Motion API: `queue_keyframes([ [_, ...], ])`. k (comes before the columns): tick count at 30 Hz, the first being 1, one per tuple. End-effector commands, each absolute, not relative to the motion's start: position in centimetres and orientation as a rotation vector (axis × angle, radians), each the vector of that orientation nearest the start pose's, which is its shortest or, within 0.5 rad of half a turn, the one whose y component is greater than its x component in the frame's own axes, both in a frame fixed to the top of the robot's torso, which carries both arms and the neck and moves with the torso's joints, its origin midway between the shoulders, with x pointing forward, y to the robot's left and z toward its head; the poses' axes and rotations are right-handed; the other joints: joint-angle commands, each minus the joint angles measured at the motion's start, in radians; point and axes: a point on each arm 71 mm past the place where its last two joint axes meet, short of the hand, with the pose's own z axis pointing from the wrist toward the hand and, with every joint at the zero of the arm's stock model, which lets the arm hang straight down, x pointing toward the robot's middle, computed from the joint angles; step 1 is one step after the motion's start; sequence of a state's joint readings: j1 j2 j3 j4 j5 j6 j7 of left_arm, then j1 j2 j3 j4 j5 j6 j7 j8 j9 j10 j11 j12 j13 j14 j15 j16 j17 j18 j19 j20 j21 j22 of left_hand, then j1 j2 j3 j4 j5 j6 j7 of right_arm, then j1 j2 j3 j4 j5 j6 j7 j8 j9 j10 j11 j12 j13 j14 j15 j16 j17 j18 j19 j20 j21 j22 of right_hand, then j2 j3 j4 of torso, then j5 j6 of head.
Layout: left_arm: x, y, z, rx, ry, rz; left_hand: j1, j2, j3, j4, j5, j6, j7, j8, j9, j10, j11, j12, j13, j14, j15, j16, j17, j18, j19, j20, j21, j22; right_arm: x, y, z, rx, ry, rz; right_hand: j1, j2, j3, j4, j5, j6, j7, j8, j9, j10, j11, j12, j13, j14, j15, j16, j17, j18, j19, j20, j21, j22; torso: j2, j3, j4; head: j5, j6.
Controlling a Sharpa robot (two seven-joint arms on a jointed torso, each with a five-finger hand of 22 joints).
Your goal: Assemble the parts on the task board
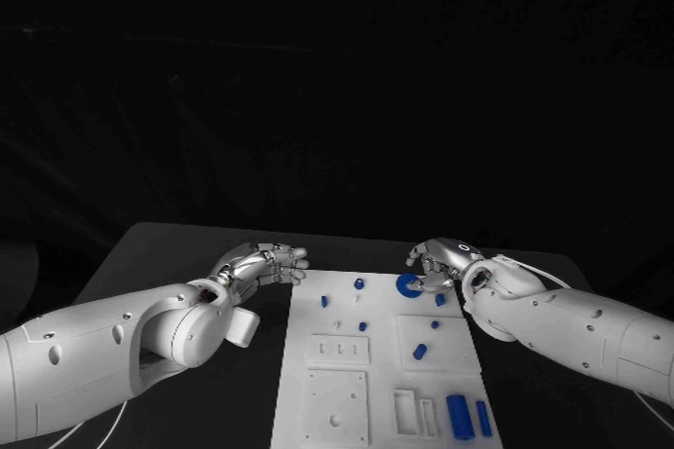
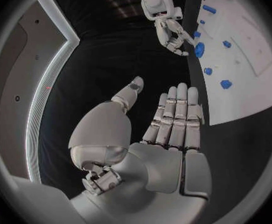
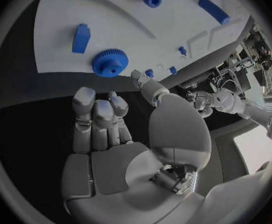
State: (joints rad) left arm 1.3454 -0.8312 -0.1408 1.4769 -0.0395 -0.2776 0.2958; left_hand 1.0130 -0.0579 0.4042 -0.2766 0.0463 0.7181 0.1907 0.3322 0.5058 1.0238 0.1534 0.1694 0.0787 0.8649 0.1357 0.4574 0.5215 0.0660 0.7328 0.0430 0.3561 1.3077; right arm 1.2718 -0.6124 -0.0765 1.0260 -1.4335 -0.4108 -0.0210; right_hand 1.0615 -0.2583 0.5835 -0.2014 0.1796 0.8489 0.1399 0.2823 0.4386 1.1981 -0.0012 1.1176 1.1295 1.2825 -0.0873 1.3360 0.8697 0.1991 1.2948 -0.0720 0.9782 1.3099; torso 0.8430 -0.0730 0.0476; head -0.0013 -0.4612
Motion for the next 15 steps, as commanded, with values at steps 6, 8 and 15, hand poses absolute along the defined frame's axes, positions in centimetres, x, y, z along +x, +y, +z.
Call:
queue_keyframes([
  [6,51.0,21.3,-15.1,-0.997,1.52,-1.489,-0.007,-0.001,0.003,-0.005,0.004,0.008,0.001,-0.004,0.0,0.0,0.0,-0.006,-0.002,0.003,0.004,-0.004,-0.001,0.01,-0.003,-0.003,-0.005,0.012,57.7,-24.1,-19.2,-0.066,1.594,0.451,-0.008,0.009,-0.006,-0.002,0.01,-0.007,0.007,-0.01,-0.002,-0.043,0.033,0.017,0.014,-0.002,0.009,0.005,0.012,0.063,-0.012,0.0,0.013,0.021,0.002,0.0038,0.002,-0.003,-0.006],
  [8,51.0,21.4,-15.1,-0.999,1.519,-1.488,-0.007,-0.001,0.003,-0.005,0.004,0.008,0.001,-0.004,0.0,-0.001,0.0,-0.006,-0.002,0.003,0.004,-0.004,-0.001,0.01,-0.003,-0.003,-0.005,0.012,57.7,-24.3,-19.2,-0.065,1.595,0.448,-0.008,0.01,-0.006,-0.003,0.014,-0.01,0.008,-0.012,-0.003,-0.044,0.034,0.019,0.016,-0.002,0.01,0.005,0.014,0.063,-0.013,-0.001,0.015,0.021,0.002,0.0034,0.002,-0.003,-0.006],
  [15,51.0,21.4,-15.1,-0.999,1.519,-1.487,-0.007,-0.001,0.003,-0.005,0.004,0.007,0.001,-0.005,0.0,-0.001,0.0,-0.006,-0.002,0.003,0.004,-0.004,-0.001,0.01,-0.003,-0.003,-0.005,0.012,57.8,-24.1,-19.4,-0.068,1.604,0.45,-0.007,0.017,-0.005,-0.004,0.019,-0.01,0.009,-0.012,-0.004,-0.046,0.035,0.023,0.018,-0.002,0.011,0.004,0.018,0.063,-0.015,-0.002,0.019,0.021,0.0,0.0019,-0.0008,-0.001,-0.009],
])
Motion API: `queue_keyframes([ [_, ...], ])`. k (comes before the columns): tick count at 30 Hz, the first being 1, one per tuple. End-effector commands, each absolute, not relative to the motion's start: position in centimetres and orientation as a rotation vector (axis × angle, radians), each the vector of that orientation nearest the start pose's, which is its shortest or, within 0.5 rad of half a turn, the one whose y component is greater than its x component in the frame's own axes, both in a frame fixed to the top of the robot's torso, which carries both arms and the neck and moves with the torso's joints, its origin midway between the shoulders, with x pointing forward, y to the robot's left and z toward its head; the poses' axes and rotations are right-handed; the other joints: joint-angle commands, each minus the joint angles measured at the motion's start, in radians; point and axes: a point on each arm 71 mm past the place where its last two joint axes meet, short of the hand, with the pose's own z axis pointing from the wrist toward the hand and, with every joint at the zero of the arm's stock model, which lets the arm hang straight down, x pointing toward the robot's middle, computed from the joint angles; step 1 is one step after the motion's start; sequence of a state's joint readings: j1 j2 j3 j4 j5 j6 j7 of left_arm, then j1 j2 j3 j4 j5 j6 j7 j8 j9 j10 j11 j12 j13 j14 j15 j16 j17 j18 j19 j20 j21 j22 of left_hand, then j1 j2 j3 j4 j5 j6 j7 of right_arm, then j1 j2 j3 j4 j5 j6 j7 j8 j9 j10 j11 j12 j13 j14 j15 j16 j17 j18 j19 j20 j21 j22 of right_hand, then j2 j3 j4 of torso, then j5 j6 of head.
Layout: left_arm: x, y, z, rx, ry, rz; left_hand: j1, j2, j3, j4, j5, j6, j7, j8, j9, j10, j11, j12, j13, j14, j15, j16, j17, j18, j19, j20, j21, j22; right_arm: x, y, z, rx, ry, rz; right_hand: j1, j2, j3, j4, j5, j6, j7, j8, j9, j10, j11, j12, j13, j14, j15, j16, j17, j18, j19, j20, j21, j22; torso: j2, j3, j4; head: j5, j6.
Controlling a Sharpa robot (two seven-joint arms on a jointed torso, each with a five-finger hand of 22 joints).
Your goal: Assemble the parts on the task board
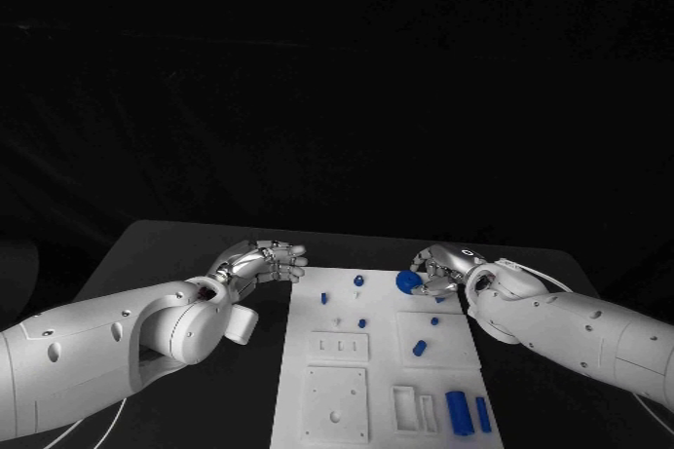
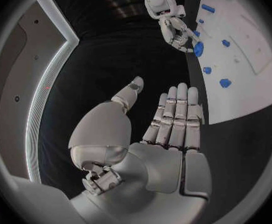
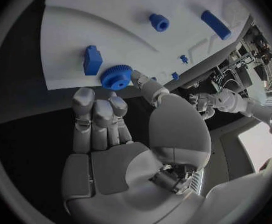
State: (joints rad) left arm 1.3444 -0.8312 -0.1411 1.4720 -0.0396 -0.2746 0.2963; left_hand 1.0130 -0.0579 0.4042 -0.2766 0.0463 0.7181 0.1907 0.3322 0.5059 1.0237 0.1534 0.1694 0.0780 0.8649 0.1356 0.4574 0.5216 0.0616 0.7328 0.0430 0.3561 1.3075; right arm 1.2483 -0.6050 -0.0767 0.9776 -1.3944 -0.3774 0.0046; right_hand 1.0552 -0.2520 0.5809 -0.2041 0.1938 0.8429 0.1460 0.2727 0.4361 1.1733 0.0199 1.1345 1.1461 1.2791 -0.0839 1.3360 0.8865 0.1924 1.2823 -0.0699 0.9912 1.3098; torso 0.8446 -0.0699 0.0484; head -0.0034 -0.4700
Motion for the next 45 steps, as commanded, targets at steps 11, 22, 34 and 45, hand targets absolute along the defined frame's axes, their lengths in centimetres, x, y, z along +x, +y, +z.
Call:
queue_keyframes([
  [11,50.9,21.4,-15.1,-0.999,1.52,-1.488,-0.007,-0.001,0.003,-0.005,0.004,0.007,0.001,-0.005,0.0,-0.001,0.0,-0.007,-0.002,0.003,0.004,-0.004,-0.001,0.015,-0.003,-0.003,-0.005,0.012,57.9,-23.7,-19.8,-0.067,1.633,0.455,-0.005,0.032,0.016,0.014,-0.019,0.003,-0.001,0.0,-0.002,-0.024,0.011,0.011,0.003,0.003,0.005,0.001,0.012,0.069,-0.007,-0.004,0.016,0.019,-0.002,-0.0031,0.0003,0.0,-0.005],
  [22,50.8,21.4,-15.1,-0.999,1.521,-1.487,-0.007,-0.001,0.003,-0.005,0.004,0.008,0.001,-0.005,0.0,-0.001,0.0,-0.007,-0.002,0.003,0.004,-0.005,-0.001,0.015,-0.003,-0.003,-0.005,0.012,58.0,-24.0,-20.4,-0.114,1.659,0.397,0.031,0.047,0.088,0.013,-0.072,0.029,-0.007,0.01,-0.003,-0.025,0.005,0.014,0.002,0.006,-0.001,-0.006,0.027,0.069,-0.014,-0.003,0.027,0.018,-0.002,-0.0027,-0.0004,0.0,-0.012],
  [34,50.8,21.4,-15.0,-0.999,1.523,-1.488,-0.007,-0.002,0.003,-0.005,0.004,0.007,0.001,-0.006,0.0,-0.001,0.0,-0.008,-0.002,0.003,0.004,-0.005,-0.001,0.015,-0.004,-0.003,-0.005,0.012,57.9,-23.6,-20.9,-0.143,1.66,0.372,0.027,0.027,0.094,0.001,-0.068,0.026,-0.005,0.007,-0.006,-0.024,0.006,0.016,0.001,0.008,0.0,-0.01,0.034,0.069,-0.014,-0.001,0.034,0.018,-0.002,-0.0018,0.0003,0.002,-0.016],
  [45,50.7,21.5,-15.0,-0.998,1.523,-1.487,-0.007,-0.002,0.004,-0.006,0.004,0.007,0.001,-0.006,-0.001,-0.002,0.0,-0.009,-0.002,0.003,0.004,-0.005,0.0,0.015,-0.004,-0.003,-0.005,0.012,57.9,-23.5,-21.0,-0.143,1.667,0.372,-0.015,0.016,0.051,-0.001,-0.023,0.006,0.005,-0.003,-0.011,-0.031,0.016,0.015,-0.001,0.01,0.01,-0.018,0.042,0.069,-0.018,0.0,0.038,0.015,-0.004,-0.002,-0.0011,0.002,-0.021],
])
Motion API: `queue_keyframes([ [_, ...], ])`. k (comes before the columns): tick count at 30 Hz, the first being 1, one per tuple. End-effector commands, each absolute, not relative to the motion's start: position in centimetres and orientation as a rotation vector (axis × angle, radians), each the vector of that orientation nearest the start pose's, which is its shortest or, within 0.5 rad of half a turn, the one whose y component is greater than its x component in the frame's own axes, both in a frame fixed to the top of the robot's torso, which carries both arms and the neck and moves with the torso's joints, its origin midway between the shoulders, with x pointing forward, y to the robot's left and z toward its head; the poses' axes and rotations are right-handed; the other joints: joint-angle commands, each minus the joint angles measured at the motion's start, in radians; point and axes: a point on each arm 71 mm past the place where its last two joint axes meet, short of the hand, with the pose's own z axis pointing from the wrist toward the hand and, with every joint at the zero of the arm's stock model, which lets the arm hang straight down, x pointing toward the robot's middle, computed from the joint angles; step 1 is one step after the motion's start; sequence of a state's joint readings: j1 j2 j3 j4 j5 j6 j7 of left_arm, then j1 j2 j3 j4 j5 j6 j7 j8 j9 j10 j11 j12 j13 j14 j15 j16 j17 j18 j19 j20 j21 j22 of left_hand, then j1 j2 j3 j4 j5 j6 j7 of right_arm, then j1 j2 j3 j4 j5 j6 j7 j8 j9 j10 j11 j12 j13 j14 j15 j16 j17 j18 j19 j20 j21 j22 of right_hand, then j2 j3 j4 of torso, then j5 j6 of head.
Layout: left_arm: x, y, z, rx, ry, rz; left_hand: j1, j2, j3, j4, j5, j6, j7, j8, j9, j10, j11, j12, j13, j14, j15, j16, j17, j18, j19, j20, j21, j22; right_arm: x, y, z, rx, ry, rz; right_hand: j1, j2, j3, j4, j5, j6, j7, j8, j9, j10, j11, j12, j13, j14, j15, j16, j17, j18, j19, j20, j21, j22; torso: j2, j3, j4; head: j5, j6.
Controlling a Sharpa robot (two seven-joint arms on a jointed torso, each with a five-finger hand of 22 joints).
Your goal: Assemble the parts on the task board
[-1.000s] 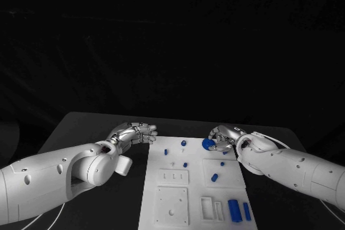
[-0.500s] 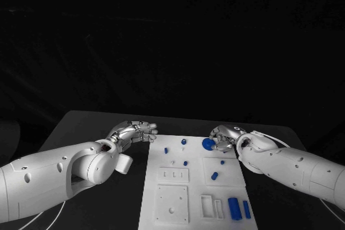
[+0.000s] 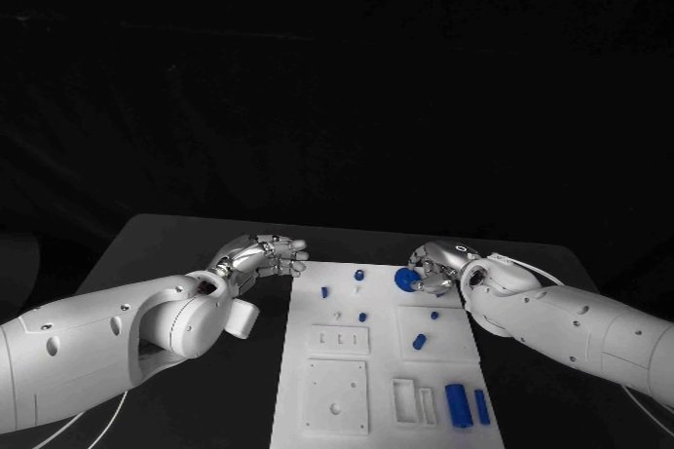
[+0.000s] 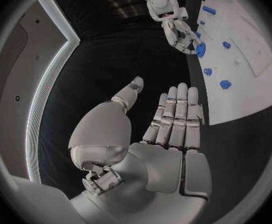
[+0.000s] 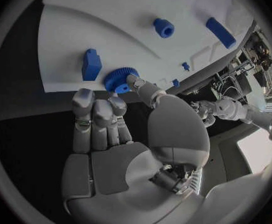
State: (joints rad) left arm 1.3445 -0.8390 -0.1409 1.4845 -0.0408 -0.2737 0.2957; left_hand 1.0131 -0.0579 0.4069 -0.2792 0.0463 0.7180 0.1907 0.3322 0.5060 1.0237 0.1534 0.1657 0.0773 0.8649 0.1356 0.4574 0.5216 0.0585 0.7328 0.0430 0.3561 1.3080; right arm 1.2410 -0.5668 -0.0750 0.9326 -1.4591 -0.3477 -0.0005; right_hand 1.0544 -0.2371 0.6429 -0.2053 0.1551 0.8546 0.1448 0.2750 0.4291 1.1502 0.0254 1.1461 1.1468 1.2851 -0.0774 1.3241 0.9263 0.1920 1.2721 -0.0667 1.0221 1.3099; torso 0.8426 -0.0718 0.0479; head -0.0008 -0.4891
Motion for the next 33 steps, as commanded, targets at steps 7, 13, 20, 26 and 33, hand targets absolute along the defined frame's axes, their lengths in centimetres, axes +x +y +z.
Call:
queue_keyframes([
  [7,50.73,21.47,-15.02,-0.998,1.524,-1.487,-0.007,-0.003,0.001,-0.003,0.004,0.007,0.001,-0.007,-0.001,-0.002,0.0,-0.005,-0.002,0.003,0.004,-0.005,0.0,0.018,-0.004,-0.003,-0.005,0.012,57.88,-23.36,-21.13,-0.14,1.681,0.379,-0.051,0.004,-0.062,-0.005,0.079,-0.013,0.009,-0.008,-0.005,-0.013,0.014,0.006,-0.002,0.005,0.006,-0.01,0.011,0.07,-0.011,-0.005,0.009,0.014,-0.002,-0.0001,-0.0002,-0.002,-0.003],
  [13,50.72,21.45,-15.02,-0.998,1.524,-1.488,-0.006,-0.003,0.001,-0.003,0.004,0.007,0.001,-0.007,-0.001,-0.002,0.0,-0.006,-0.002,0.003,0.004,-0.005,0.0,0.018,-0.004,-0.003,-0.005,0.012,57.89,-23.35,-21.16,-0.142,1.684,0.377,-0.034,0.024,-0.049,-0.009,0.049,0.008,0.002,0.004,-0.001,-0.012,0.007,0.007,-0.004,0.006,0.0,-0.012,0.016,0.07,-0.011,-0.007,0.008,0.013,-0.002,-0.0005,0.0002,-0.002,-0.004],
  [20,50.73,21.47,-15.02,-0.998,1.524,-1.487,-0.006,-0.002,0.002,-0.003,0.004,0.007,0.001,-0.007,-0.001,-0.002,0.0,-0.006,-0.002,0.003,0.004,-0.005,0.0,0.018,-0.004,-0.003,-0.005,0.012,57.9,-23.37,-21.12,-0.161,1.674,0.355,0.009,0.038,0.036,0.004,-0.06,0.054,-0.014,0.026,0.006,-0.006,-0.008,0.006,-0.009,0.01,-0.014,-0.019,0.023,0.07,-0.01,-0.005,0.009,0.012,-0.003,0.0002,-0.0002,-0.001,-0.002],
  [26,50.74,21.43,-15.02,-0.997,1.524,-1.488,-0.006,-0.002,0.002,-0.003,0.004,0.007,0.001,-0.007,-0.001,-0.002,0.0,-0.006,-0.002,0.003,0.004,-0.005,0.0,0.018,-0.004,-0.003,-0.006,0.012,57.86,-23.17,-20.99,-0.169,1.656,0.351,0.021,0.043,0.086,0.017,-0.098,0.119,-0.033,0.058,0.021,0.004,-0.025,0.005,-0.012,0.014,-0.03,-0.024,0.029,0.07,-0.008,0.0,0.015,0.015,-0.002,0.0002,-0.0003,0.001,-0.002],
  [33,50.77,21.46,-15.03,-0.998,1.523,-1.486,-0.005,-0.002,0.002,-0.003,0.004,0.007,0.0,-0.007,-0.001,-0.002,0.0,-0.006,-0.002,0.003,0.004,-0.005,0.0,0.018,-0.004,-0.003,-0.006,0.012,57.82,-22.97,-20.82,-0.174,1.631,0.335,-0.006,0.034,0.069,0.027,-0.106,0.152,-0.046,0.077,0.035,0.011,-0.039,0.005,-0.014,0.016,-0.042,-0.025,0.034,0.07,-0.006,0.001,0.021,0.015,-0.002,0.0003,0.0002,0.0,-0.001],
])
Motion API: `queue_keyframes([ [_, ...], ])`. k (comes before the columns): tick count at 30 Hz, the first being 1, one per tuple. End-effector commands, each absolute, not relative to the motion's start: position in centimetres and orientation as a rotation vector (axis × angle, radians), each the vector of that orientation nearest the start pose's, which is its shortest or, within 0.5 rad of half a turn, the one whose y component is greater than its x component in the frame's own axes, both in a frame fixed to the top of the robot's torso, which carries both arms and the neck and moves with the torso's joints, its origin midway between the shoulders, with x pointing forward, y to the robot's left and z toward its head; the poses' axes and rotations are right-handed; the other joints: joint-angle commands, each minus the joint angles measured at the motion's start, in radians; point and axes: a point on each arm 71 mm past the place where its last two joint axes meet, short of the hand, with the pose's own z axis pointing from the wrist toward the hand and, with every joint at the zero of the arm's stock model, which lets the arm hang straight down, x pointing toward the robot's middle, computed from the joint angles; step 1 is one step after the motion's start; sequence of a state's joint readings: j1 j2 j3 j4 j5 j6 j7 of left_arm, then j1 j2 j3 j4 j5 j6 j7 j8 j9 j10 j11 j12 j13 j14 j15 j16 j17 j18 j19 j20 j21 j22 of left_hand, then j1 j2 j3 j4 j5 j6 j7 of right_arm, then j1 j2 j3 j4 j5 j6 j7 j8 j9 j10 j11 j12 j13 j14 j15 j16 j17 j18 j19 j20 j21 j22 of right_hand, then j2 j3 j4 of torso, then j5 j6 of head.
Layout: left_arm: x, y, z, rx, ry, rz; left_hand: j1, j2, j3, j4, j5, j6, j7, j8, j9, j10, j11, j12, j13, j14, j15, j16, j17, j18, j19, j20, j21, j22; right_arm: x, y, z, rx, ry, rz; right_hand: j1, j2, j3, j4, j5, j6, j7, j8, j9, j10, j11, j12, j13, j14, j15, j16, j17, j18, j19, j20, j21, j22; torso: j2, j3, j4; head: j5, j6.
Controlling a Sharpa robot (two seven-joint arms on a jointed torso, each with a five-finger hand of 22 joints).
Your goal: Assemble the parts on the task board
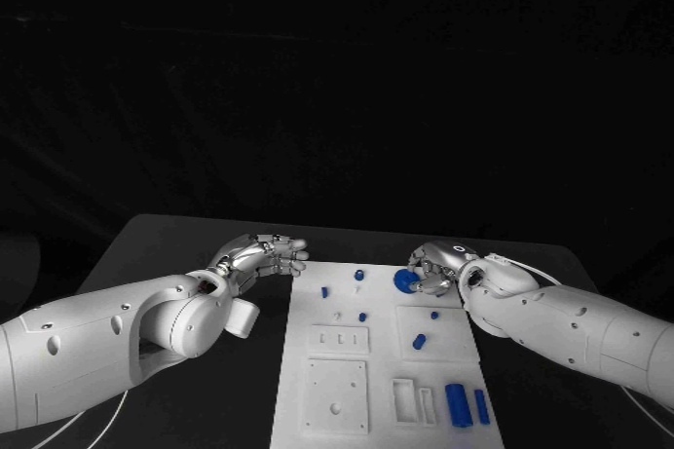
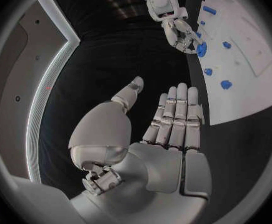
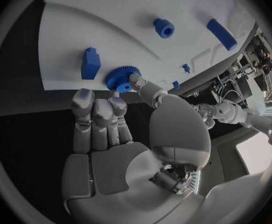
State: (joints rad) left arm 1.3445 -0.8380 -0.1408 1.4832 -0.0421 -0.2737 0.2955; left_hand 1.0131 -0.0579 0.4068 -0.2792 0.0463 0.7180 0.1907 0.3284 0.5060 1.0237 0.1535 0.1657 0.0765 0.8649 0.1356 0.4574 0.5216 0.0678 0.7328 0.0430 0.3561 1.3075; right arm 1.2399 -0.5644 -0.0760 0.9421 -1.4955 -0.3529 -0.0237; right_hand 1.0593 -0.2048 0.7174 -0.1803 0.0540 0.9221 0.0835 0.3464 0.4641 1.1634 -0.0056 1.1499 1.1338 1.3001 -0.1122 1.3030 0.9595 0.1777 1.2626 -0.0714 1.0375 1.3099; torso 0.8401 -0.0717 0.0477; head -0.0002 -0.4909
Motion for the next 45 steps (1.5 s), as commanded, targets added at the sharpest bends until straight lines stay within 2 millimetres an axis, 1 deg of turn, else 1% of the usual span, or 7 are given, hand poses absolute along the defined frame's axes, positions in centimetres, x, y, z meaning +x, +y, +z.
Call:
queue_keyframes([
  [1,50.8,21.5,-15.0,-0.998,1.522,-1.486,-0.005,-0.002,0.003,-0.003,0.004,0.007,0.0,-0.003,-0.001,-0.001,-0.001,-0.006,-0.001,0.003,0.004,-0.005,0.0,0.009,-0.004,-0.003,-0.006,0.012,57.8,-23.0,-20.8,-0.172,1.625,0.331,-0.014,0.0,-0.009,0.004,-0.005,0.093,0.012,0.01,0.004,0.002,-0.011,0.003,0.001,0.001,-0.01,-0.004,0.002,0.084,0.004,0.005,0.007,0.015,0.0,0.0002,0.0003,-0.001,0.001],
  [16,50.8,21.7,-15.0,-1.0,1.519,-1.48,-0.004,-0.001,0.003,-0.003,0.004,0.008,0.0,-0.004,-0.001,-0.001,-0.001,-0.007,-0.001,0.003,0.004,-0.005,0.0,0.009,-0.004,-0.003,-0.006,0.013,57.4,-23.1,-20.2,-0.157,1.577,0.303,-0.026,-0.012,-0.017,0.02,-0.005,0.1,0.005,0.015,0.013,0.02,-0.017,0.015,0.012,0.003,-0.016,-0.004,0.006,0.084,0.007,0.002,0.01,0.013,0.0,0.0006,-0.0001,-0.004,0.005],
  [22,50.8,21.7,-15.0,-1.0,1.518,-1.479,-0.004,-0.001,0.004,-0.003,0.004,0.008,0.0,-0.004,-0.001,-0.001,-0.001,-0.007,-0.001,0.003,0.004,-0.005,0.0,0.009,-0.004,-0.003,-0.006,0.013,57.1,-22.7,-19.8,-0.168,1.565,0.31,-0.025,-0.014,-0.015,0.022,-0.005,0.1,0.005,0.016,0.015,0.023,-0.018,0.017,0.015,0.003,-0.017,-0.004,0.007,0.084,0.008,0.001,0.01,0.013,0.0,0.0005,-0.001,-0.005,0.006],
  [29,50.8,21.7,-15.0,-1.0,1.518,-1.479,-0.004,-0.001,0.004,-0.003,0.004,0.008,0.0,-0.004,-0.001,-0.001,-0.001,-0.007,-0.001,0.003,0.004,-0.005,0.0,0.009,-0.004,-0.003,-0.006,0.013,56.7,-22.0,-19.2,-0.193,1.537,0.307,-0.022,-0.02,-0.009,0.03,-0.004,0.1,0.004,0.015,0.017,0.025,-0.018,0.018,0.015,0.004,-0.018,-0.005,0.008,0.084,0.011,-0.001,0.011,0.013,0.0,0.0006,-0.0017,-0.006,0.006],
  [33,50.8,21.8,-15.0,-1.0,1.518,-1.479,-0.003,-0.001,0.004,-0.004,0.004,0.008,0.0,-0.004,-0.001,-0.001,-0.001,-0.007,-0.001,0.003,0.004,-0.005,0.0,0.009,-0.004,-0.003,-0.006,0.013,56.6,-21.6,-18.7,-0.203,1.518,0.309,-0.02,-0.025,-0.004,0.036,-0.005,0.101,0.004,0.015,0.019,0.026,-0.019,0.017,0.015,0.005,-0.018,-0.005,0.009,0.084,0.012,-0.002,0.012,0.012,0.0,0.0002,0.0001,-0.007,0.006],
  [37,50.9,21.9,-15.0,-1.0,1.515,-1.475,-0.003,-0.001,0.004,-0.004,0.004,0.008,0.0,-0.004,-0.001,-0.001,-0.001,-0.007,-0.001,0.003,0.004,-0.005,0.0,0.009,-0.004,-0.003,-0.006,0.013,56.2,-20.7,-18.2,-0.221,1.502,0.321,-0.018,-0.028,-0.002,0.039,-0.004,0.101,0.004,0.015,0.02,0.026,-0.019,0.017,0.015,0.005,-0.018,-0.005,0.009,0.084,0.013,-0.003,0.012,0.012,0.0,0.0004,-0.0002,-0.006,0.006],
  [45,51.0,22.0,-15.0,-0.998,1.513,-1.471,-0.003,-0.002,0.004,-0.004,0.004,0.008,0.0,-0.004,-0.001,-0.001,-0.001,-0.007,-0.001,0.003,0.004,-0.005,0.0,0.009,-0.004,-0.003,-0.006,0.013,55.6,-18.6,-17.8,-0.254,1.49,0.349,-0.016,-0.034,0.003,0.047,-0.005,0.102,0.003,0.015,0.022,0.028,-0.019,0.017,0.016,0.006,-0.019,-0.006,0.01,0.084,0.015,-0.004,0.013,0.012,0.0,0.0008,-0.0001,-0.005,0.008],
])
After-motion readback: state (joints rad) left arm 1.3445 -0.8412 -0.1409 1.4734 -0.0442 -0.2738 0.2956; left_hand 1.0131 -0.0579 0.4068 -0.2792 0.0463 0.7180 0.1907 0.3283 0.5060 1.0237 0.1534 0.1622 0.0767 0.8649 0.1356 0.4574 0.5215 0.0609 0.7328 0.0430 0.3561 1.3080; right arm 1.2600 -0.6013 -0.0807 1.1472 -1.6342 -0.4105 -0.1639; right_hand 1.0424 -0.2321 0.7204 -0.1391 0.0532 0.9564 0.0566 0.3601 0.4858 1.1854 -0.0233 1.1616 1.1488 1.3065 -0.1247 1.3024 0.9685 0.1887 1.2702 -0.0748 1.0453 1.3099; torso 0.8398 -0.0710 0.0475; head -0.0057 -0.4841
